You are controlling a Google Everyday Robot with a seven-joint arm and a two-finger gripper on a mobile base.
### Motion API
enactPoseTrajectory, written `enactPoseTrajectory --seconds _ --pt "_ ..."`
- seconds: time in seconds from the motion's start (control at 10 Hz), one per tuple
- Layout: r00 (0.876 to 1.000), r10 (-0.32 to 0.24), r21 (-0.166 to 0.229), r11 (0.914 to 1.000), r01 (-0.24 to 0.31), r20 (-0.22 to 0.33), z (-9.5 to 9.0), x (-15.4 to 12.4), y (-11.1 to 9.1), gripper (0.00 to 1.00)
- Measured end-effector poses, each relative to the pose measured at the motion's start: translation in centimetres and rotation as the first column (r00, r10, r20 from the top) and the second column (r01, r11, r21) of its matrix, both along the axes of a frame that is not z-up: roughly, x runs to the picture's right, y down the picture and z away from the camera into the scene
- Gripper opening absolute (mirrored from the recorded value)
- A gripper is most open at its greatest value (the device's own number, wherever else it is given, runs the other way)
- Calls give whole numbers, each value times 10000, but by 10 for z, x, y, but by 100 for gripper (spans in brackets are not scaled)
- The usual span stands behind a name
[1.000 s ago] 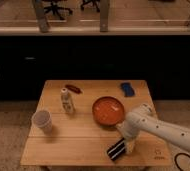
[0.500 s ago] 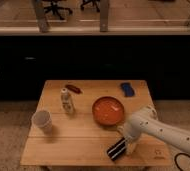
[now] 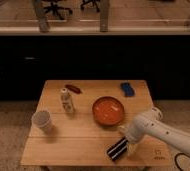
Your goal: Place the eraser on the white sponge
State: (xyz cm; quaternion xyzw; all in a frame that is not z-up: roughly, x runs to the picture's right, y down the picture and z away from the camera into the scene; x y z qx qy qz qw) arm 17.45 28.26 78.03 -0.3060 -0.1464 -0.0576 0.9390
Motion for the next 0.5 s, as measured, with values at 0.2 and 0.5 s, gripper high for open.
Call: enactPoseTrajectory --seconds 0.2,0.5 --pt "9999 -76 -70 9999 77 73 -2 -3 9 80" --pt "9995 -272 -216 9994 275 138 0 -9 20 75"
